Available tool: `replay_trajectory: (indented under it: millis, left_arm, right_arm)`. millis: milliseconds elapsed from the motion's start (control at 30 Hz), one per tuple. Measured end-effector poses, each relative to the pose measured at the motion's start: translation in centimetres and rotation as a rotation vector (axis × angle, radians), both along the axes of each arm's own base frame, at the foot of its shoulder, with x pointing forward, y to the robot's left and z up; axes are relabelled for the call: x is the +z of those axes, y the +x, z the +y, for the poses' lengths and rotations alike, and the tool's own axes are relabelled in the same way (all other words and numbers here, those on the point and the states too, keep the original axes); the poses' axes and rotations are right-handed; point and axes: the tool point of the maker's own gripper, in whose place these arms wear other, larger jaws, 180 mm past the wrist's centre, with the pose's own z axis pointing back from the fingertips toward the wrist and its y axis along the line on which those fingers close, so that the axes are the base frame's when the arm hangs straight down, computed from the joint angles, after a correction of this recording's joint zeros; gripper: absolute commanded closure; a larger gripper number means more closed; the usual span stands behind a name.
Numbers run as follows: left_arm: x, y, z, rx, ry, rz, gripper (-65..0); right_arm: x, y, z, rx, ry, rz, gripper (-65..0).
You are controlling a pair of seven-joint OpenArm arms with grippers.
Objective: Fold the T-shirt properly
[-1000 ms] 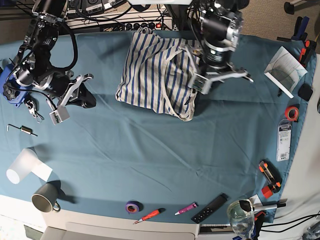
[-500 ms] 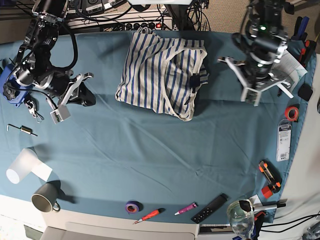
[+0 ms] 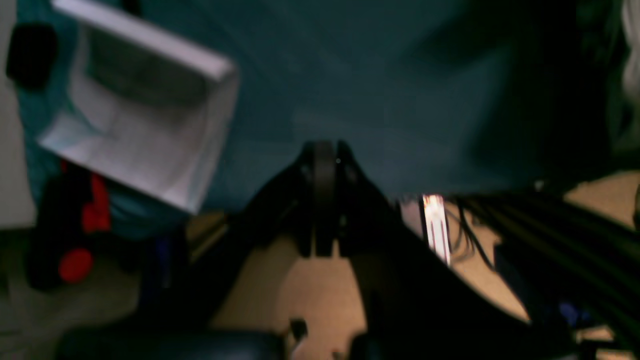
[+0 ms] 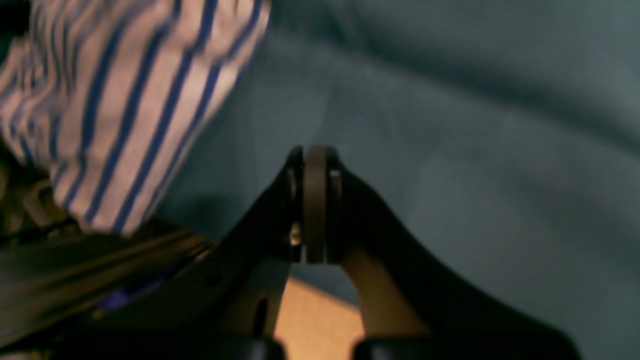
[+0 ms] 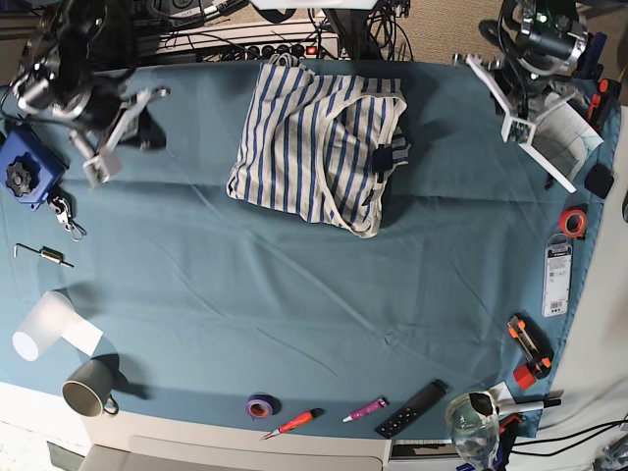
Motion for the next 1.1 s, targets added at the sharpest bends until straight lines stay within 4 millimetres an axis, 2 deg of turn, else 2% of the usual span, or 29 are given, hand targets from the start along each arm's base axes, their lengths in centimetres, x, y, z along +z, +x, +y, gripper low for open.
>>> replay_trajectory:
  millis: [267,500,633,700,833,900,1000,1100]
  left_arm:
    - [-1.8,-5.3,0.0,0.003,-0.002,0.162,0.0]
    - [-2.5,-9.5,-0.7,0.006,-0.047,0.275,0.0]
    - [-2.7,-11.2,-0.7,0.007,-0.048,0.319,0.0]
    - [-3.2,-11.8,-0.7,0.013,-0.051,0.339,0.0]
    - [-5.6,-13.9,-0.3,0.06,-0.067,0.409,0.0]
    - [-7.2,-15.4,-0.4,0.066,-0.083,0.454,0.0]
    - [-9.2,-17.4,-0.5,0.066,-0.112,0.532,0.0]
    - [-11.0,-18.0,-0.1,0.09,-0.127,0.557,0.0]
  right_arm:
    - [-2.9,-6.8,0.1,0.008,-0.006,0.205,0.0]
    - [-4.6,-13.3,-0.2,0.004,-0.024,0.384,0.0]
    - [-5.5,-15.8,-1.6,-0.032,-0.116,0.42,0.0]
    - [-5.9,-16.7,-1.5,-0.045,-0.128,0.429,0.0]
    - [-6.4,-17.7,-0.7,-0.05,-0.107,0.443,0.0]
    - [-7.3,-18.5,-0.3,-0.05,-0.079,0.476,0.0]
    - [-9.9,-21.0,-0.1,-0.043,-0.064,0.575,0.0]
    - [-13.0,-22.6,0.0,-0.05,-0.064,0.64,0.0]
